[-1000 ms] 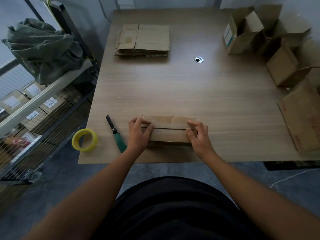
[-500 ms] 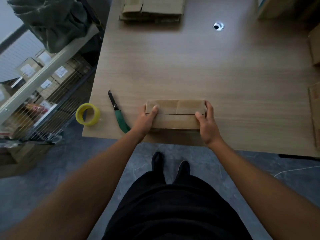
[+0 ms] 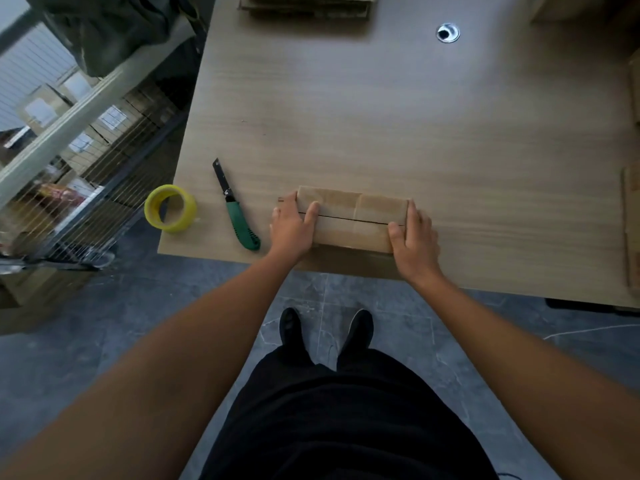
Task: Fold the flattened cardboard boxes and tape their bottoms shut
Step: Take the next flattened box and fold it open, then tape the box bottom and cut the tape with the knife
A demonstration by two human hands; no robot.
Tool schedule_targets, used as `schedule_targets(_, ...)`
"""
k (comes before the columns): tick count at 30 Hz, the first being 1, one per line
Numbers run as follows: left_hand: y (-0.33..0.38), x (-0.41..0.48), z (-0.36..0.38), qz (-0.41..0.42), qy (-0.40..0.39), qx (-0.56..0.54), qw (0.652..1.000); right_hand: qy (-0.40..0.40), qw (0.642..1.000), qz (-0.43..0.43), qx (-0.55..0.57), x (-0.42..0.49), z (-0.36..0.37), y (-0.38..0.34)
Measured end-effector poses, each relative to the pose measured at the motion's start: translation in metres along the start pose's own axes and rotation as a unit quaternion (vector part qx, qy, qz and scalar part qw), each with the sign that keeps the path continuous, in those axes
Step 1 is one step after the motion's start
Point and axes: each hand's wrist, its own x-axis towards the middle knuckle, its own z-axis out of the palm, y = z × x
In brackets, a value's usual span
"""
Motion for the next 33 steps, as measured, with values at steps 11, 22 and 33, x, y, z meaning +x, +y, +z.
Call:
schedule_targets(11,0.004,0.012,-0.031,0.017,-0.115,-0.021,0.993,-0.076,0.951,-0.094,-0.285,-0.006,0.049,-0.088)
schedule_targets(22,-0.163,0.035,-0.205,0.072,0.039,0.242,0.967,-0.069,0.947,-0.066,-0.307,0.011,0.071,-0.123)
schedule_targets(33,-0.160,0.029,-0.217,0.241,0.072,0.357,0.900,-0.088,0.956,-0.056,-0.275,0.013,0.065,-0.128)
